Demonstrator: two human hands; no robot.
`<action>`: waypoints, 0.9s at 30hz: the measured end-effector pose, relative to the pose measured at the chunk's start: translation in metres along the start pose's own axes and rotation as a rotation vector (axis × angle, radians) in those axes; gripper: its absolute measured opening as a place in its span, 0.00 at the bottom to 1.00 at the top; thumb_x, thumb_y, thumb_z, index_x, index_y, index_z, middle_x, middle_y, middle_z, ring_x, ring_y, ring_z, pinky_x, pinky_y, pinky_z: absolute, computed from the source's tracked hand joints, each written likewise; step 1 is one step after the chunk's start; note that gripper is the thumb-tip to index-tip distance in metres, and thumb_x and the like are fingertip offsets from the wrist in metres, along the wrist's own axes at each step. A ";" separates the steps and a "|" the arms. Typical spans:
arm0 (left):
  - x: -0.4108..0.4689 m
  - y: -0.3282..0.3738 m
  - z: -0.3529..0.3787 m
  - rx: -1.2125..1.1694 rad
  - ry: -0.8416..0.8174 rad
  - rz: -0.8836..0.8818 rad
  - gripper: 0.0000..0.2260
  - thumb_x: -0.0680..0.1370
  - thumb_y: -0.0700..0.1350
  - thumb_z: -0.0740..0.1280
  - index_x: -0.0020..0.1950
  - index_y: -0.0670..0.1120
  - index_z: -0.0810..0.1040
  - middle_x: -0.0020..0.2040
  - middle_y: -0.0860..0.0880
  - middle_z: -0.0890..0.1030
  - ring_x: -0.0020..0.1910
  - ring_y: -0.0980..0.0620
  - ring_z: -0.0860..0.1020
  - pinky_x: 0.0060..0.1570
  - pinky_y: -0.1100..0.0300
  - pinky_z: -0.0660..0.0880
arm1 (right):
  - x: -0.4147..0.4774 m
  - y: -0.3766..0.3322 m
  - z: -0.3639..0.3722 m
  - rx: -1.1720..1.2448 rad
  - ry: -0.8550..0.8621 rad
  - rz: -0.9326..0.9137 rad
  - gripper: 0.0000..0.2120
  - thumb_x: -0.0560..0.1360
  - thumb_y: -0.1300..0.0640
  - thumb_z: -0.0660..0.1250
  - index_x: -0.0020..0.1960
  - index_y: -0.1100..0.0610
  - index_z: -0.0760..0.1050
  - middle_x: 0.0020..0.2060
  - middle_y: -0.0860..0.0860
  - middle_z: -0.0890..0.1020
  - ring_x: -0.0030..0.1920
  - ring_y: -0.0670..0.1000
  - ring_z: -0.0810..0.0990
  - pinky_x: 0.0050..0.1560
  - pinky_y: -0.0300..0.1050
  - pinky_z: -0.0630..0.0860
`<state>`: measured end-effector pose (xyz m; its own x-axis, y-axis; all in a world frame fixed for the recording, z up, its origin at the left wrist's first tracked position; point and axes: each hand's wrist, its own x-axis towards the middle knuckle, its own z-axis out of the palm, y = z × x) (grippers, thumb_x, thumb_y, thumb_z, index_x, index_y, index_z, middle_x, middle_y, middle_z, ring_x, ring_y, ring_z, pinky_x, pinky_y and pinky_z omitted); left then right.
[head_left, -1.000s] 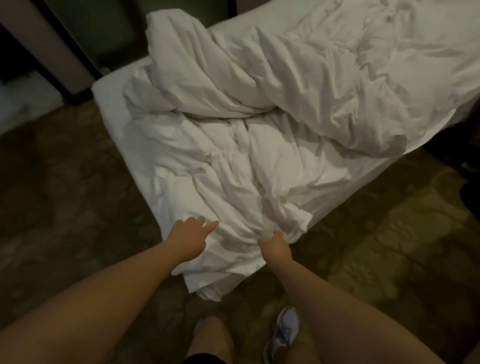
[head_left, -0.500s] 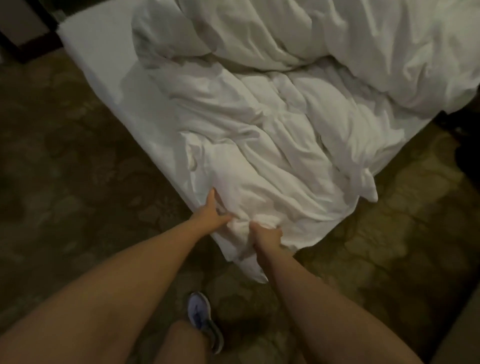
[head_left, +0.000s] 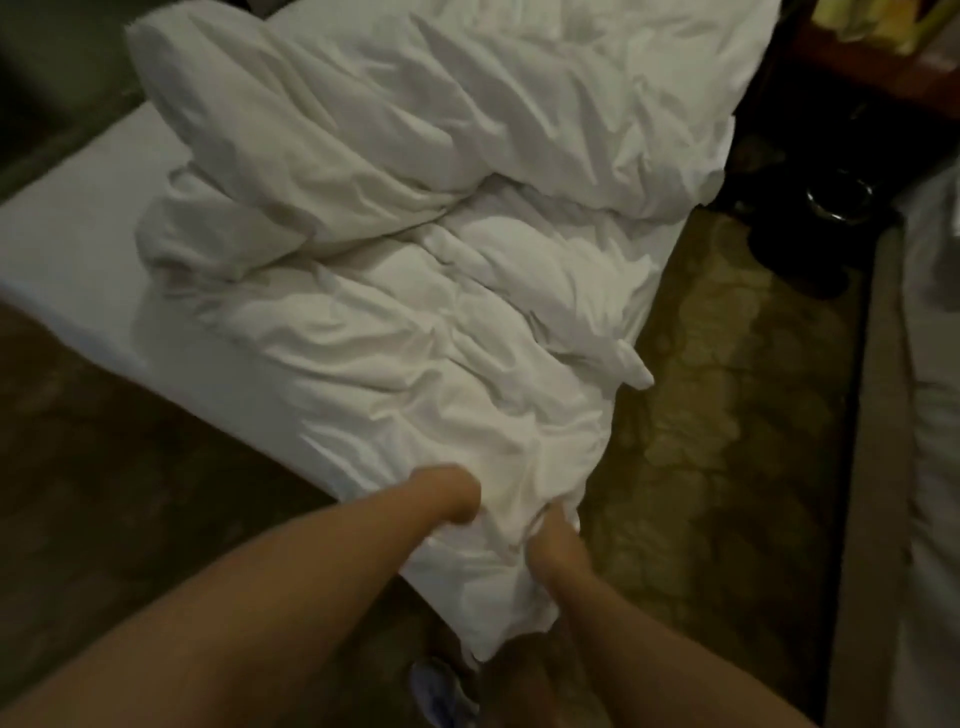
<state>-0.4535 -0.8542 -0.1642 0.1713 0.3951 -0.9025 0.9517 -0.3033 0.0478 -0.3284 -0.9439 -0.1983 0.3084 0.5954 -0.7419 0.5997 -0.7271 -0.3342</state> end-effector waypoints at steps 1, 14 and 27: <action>-0.001 -0.010 -0.023 -0.004 0.137 -0.008 0.15 0.81 0.41 0.56 0.65 0.38 0.72 0.66 0.39 0.72 0.64 0.40 0.72 0.64 0.48 0.69 | 0.007 -0.014 -0.011 0.022 0.076 0.003 0.26 0.79 0.60 0.56 0.75 0.56 0.55 0.64 0.59 0.72 0.62 0.59 0.74 0.62 0.52 0.71; -0.033 -0.208 -0.180 -0.266 0.644 -0.363 0.17 0.80 0.45 0.55 0.69 0.50 0.69 0.66 0.46 0.73 0.63 0.45 0.73 0.59 0.52 0.70 | 0.036 -0.313 -0.102 -0.068 0.234 -0.520 0.25 0.77 0.58 0.58 0.73 0.52 0.62 0.68 0.54 0.70 0.66 0.56 0.70 0.63 0.50 0.66; -0.009 -0.458 -0.315 -0.431 1.330 -0.141 0.17 0.81 0.51 0.58 0.68 0.46 0.67 0.65 0.42 0.70 0.59 0.44 0.72 0.57 0.51 0.71 | 0.070 -0.570 -0.049 0.052 0.446 -0.613 0.30 0.77 0.44 0.61 0.75 0.52 0.58 0.71 0.54 0.66 0.69 0.58 0.66 0.69 0.55 0.63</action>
<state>-0.8103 -0.4457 -0.0433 -0.0521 0.9870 0.1521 0.9417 -0.0021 0.3365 -0.6119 -0.4712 -0.0312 0.2069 0.9718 -0.1133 0.7278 -0.2303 -0.6460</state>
